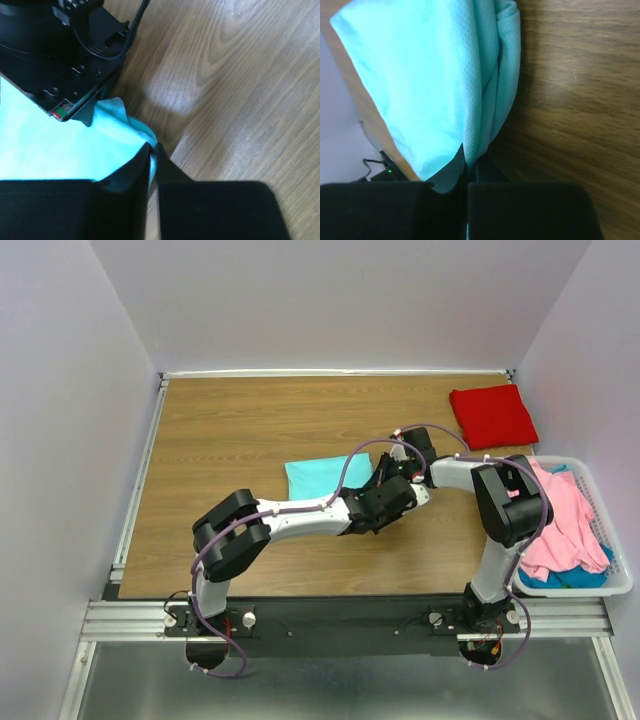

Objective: Fold and stack the t-shirts
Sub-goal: Neatly place the folded tshirt to the corner

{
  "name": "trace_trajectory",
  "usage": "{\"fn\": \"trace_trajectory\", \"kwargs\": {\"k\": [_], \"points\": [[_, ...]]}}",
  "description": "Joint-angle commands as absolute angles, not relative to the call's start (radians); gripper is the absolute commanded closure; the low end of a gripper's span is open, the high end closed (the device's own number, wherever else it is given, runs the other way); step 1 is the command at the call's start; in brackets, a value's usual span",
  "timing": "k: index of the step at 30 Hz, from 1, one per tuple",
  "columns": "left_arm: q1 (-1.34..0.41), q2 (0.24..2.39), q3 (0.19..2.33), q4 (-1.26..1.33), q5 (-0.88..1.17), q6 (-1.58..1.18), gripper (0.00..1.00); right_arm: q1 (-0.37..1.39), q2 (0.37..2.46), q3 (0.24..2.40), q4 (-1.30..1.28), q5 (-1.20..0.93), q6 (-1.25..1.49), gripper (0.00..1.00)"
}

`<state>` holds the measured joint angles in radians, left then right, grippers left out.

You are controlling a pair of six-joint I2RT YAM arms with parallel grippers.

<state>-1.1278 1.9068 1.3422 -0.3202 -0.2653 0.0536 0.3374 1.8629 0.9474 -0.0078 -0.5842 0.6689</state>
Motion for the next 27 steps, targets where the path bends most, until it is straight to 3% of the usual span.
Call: {"fn": "trace_trajectory", "kwargs": {"k": [1,3,9,18,24,27], "points": [[-1.123,1.830,1.359,-0.248,-0.281,0.011,0.73,0.354,1.852,0.963,-0.044,-0.515,0.592,0.99],[-1.112,1.795,1.364,-0.255,-0.299,0.003,0.59,0.354,1.839,0.980,-0.084,-0.493,0.563,0.99],[-1.034,1.629,1.348,-0.268,-0.322,-0.058,0.40,0.356,1.824,1.090,-0.244,-0.372,0.372,0.99],[-0.681,1.393,1.183,-0.264,-0.399,-0.103,0.36,0.351,1.881,1.301,-0.465,-0.010,0.092,0.99],[-0.536,1.258,1.017,-0.180,-0.567,-0.193,0.17,0.344,1.960,1.471,-0.500,0.315,-0.118,0.99],[-0.485,1.238,0.996,-0.156,-0.584,-0.222,0.16,0.339,2.017,1.528,-0.497,0.489,-0.188,0.99]]}}
